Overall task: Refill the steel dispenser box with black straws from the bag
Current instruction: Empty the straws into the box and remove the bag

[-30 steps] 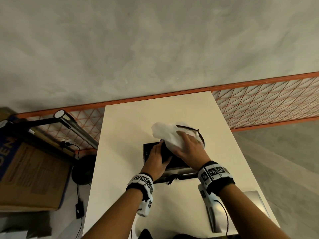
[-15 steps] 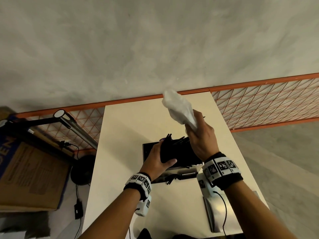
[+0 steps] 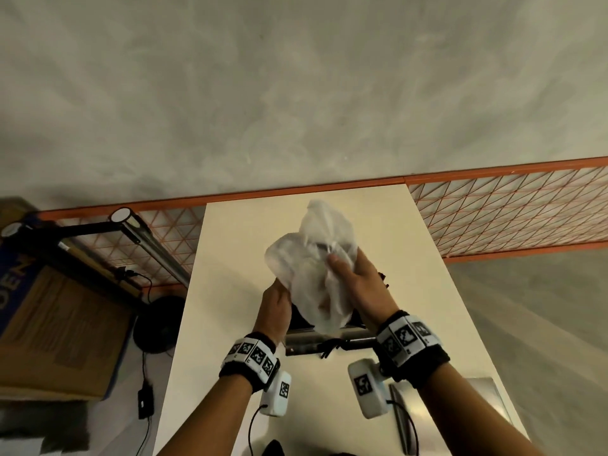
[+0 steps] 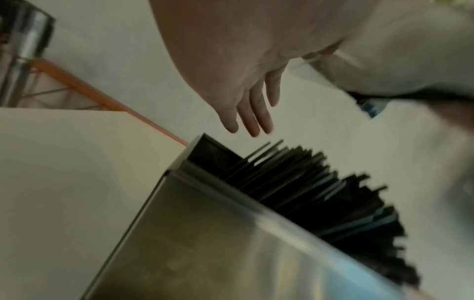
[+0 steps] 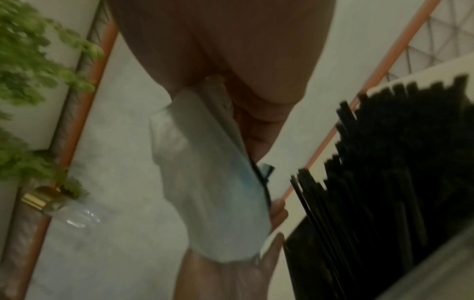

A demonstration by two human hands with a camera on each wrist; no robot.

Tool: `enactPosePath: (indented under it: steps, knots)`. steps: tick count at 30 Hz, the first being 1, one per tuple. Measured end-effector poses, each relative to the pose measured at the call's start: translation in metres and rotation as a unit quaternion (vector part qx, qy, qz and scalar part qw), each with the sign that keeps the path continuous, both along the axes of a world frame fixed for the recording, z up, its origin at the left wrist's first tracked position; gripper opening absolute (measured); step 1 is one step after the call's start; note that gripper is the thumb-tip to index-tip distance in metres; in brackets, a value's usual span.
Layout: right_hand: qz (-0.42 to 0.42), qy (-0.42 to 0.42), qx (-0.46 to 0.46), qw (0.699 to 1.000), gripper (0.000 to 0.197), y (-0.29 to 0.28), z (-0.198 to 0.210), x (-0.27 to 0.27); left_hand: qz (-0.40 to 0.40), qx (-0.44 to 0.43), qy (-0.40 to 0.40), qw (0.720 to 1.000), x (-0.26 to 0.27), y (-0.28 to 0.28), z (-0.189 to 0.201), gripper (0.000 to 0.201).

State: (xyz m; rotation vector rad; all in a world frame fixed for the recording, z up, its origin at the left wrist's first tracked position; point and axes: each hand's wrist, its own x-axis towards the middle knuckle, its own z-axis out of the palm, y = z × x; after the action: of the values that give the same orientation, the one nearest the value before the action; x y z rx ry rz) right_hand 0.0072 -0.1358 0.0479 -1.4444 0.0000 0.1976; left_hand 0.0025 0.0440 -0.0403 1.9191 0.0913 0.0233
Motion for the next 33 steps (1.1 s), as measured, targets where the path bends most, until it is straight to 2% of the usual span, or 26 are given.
enactPosePath:
  steps: [2, 5, 8, 10, 13, 15, 16, 18, 19, 21, 22, 24, 26, 28, 30, 33]
  knots:
    - [0.019, 0.029, -0.035, 0.999, 0.043, 0.015, -0.022, 0.0, 0.028, -0.031, 0.019, 0.999, -0.01, 0.007, 0.012, 0.032]
    - [0.022, 0.072, -0.12, 0.99, 0.044, 0.034, -0.05, 0.001, 0.064, -0.06, 0.012, 0.996, -0.028, 0.017, 0.025, 0.024]
    - [0.06, 0.081, -0.247, 0.964, 0.032, 0.054, -0.057, -0.004, 0.078, -0.075, 0.004, 0.994, -0.037, 0.033, 0.025, 0.016]
    - [0.137, 0.051, -0.369, 0.918, 0.029, 0.06, -0.057, -0.008, 0.087, -0.054, 0.009, 0.995, -0.04, 0.048, 0.019, 0.006]
    - [0.251, 0.041, -0.457, 0.852, 0.041, 0.068, -0.055, -0.015, 0.103, -0.006, 0.01, 0.995, -0.052, 0.077, 0.005, 0.024]
    - [0.272, 0.0, -0.532, 0.802, 0.044, 0.076, -0.053, -0.02, 0.122, 0.014, 0.039, 0.992, -0.063, 0.1, -0.013, 0.021]
    - [0.254, -0.036, -0.562, 0.787, 0.043, 0.082, -0.053, -0.022, 0.13, 0.024, 0.063, 0.989, -0.07, 0.11, -0.021, 0.019]
    - [0.206, -0.116, -0.555, 0.798, 0.034, 0.092, -0.052, -0.028, 0.131, 0.055, 0.106, 0.984, -0.083, 0.126, -0.039, 0.022]
    - [0.21, -0.155, -0.526, 0.809, 0.028, 0.099, -0.052, -0.033, 0.126, 0.07, 0.126, 0.981, -0.091, 0.131, -0.046, 0.018]
    - [0.282, -0.213, -0.473, 0.807, 0.017, 0.115, -0.062, -0.045, 0.115, 0.098, 0.156, 0.976, -0.102, 0.134, -0.054, 0.005]
    - [0.327, -0.224, -0.463, 0.793, 0.017, 0.122, -0.071, -0.052, 0.112, 0.105, 0.167, 0.974, -0.107, 0.133, -0.057, 0.008]
    - [0.385, -0.205, -0.508, 0.743, 0.024, 0.135, -0.096, -0.063, 0.111, 0.109, 0.182, 0.971, -0.115, 0.132, -0.061, 0.028]
    - [0.4, -0.175, -0.575, 0.693, 0.034, 0.141, -0.123, -0.069, 0.102, 0.118, 0.18, 0.971, -0.121, 0.133, -0.064, 0.059]
    - [0.411, -0.131, -0.604, 0.67, 0.038, 0.139, -0.144, -0.074, 0.075, 0.128, 0.165, 0.975, -0.127, 0.135, -0.067, 0.083]
    - [0.419, -0.103, -0.614, 0.661, 0.039, 0.132, -0.159, -0.077, 0.031, 0.129, 0.139, 0.981, -0.133, 0.136, -0.071, 0.088]
    - [0.417, -0.087, -0.605, 0.672, 0.039, 0.125, -0.171, -0.082, -0.048, 0.171, 0.128, 0.976, -0.139, 0.135, -0.079, 0.074]
